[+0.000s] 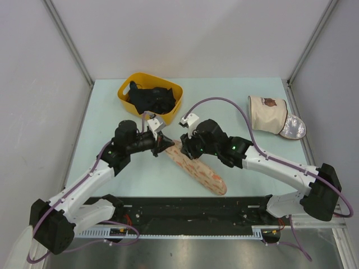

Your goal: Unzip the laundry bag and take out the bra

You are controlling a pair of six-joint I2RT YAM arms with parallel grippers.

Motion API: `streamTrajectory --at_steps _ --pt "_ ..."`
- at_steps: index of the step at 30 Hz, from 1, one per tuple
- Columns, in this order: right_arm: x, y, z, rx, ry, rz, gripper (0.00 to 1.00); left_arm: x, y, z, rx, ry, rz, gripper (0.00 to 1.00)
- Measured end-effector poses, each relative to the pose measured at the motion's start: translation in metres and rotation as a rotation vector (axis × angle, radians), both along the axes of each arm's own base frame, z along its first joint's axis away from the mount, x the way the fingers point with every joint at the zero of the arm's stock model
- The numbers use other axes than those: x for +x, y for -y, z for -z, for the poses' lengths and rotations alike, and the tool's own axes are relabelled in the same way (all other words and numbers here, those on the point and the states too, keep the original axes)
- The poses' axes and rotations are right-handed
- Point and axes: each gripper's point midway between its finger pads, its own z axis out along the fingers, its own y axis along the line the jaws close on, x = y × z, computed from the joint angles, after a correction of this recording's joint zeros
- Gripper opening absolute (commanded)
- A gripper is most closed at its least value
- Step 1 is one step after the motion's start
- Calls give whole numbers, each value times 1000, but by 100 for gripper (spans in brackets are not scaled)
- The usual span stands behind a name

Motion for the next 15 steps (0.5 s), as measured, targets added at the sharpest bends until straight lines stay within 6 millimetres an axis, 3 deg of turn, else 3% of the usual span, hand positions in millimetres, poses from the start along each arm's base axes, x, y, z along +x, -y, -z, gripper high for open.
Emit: streamTrajectory --at_steps 1,2,11,13,14,15 --pt "2 1 3 -9 0 11 3 0 -1 1 4 -6 -3 1" --pt "4 1 4 -15 1 19 0 0 -1 3 7 -10 -5 0" --pt "11 5 -1 -33 64 28 0 -2 -3 -7 -18 -10 -31 4" --pt "12 7 -5 -44 100 14 0 -2 -3 -10 -32 -20 -51 31" --pt "13 8 -6 -52 114 10 0 -1 -3 -12 -38 -28 -63 61" --pt "14 11 -7 -68 133 9 0 0 -4 -14 -45 -46 -86 75"
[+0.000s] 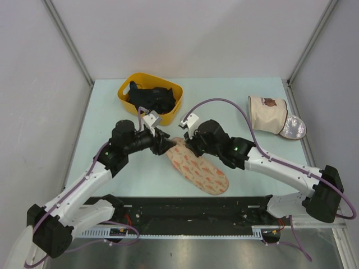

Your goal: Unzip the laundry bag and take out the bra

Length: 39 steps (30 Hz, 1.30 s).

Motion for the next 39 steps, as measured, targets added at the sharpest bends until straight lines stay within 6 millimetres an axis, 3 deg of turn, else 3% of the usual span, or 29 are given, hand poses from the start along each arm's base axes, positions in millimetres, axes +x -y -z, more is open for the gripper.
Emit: streamTrajectory --at_steps 2,6,10,12,15,18,23,31,39 --pt "5 7 1 -46 41 -1 0 5 -2 -8 -8 -26 -45 87" --pt "14 18 3 -117 119 4 0 14 -2 -39 -36 -54 -102 94" --pt "16 30 2 -155 176 2 0 15 6 -76 -116 -85 -97 87" --pt "17 33 0 -160 198 2 0 12 14 -83 -172 -137 -76 78" --pt "18 34 -3 -159 222 2 0 10 28 -80 -264 -276 -58 68" --pt "19 35 -6 -156 239 1 0 9 36 -59 -364 -474 -79 62" --pt "19 37 -9 -148 252 6 0 10 41 -25 -510 -798 -164 61" --pt "21 39 -10 -145 260 14 0 13 56 -46 -601 -960 -115 61" --pt "23 40 -10 -155 269 22 0 12 57 -45 -632 -1060 -95 65"
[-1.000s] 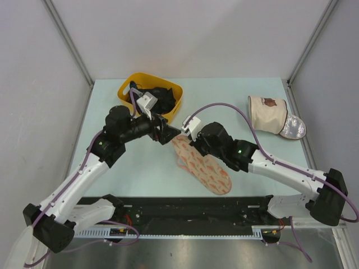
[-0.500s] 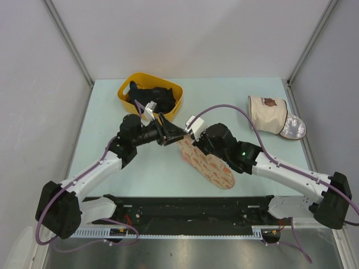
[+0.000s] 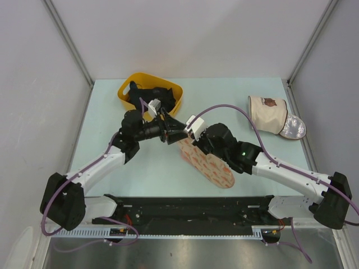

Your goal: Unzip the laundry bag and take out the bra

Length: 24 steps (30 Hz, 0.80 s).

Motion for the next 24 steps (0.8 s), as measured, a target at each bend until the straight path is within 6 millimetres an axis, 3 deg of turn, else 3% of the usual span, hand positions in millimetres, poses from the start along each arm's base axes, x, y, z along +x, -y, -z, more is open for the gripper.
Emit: streamTrajectory --at_steps 17,24 --pt "5 4 0 7 -6 20 0 -8 11 -1 -52 -104 106 66" --pt "5 4 0 9 -9 21 0 -8 23 -1 -79 -129 134 57"
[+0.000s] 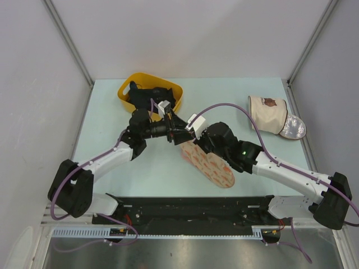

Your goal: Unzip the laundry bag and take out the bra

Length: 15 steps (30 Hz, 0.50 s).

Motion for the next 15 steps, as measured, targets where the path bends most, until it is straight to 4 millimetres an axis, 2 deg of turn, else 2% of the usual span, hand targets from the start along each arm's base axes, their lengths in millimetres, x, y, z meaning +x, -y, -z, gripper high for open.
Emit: streamTrajectory --at_steps 11,15 --pt "0 1 2 -4 -1 2 0 5 1 -3 -57 -30 -33 51" --pt "0 1 2 -5 -1 3 0 6 1 1 -51 -41 -33 42"
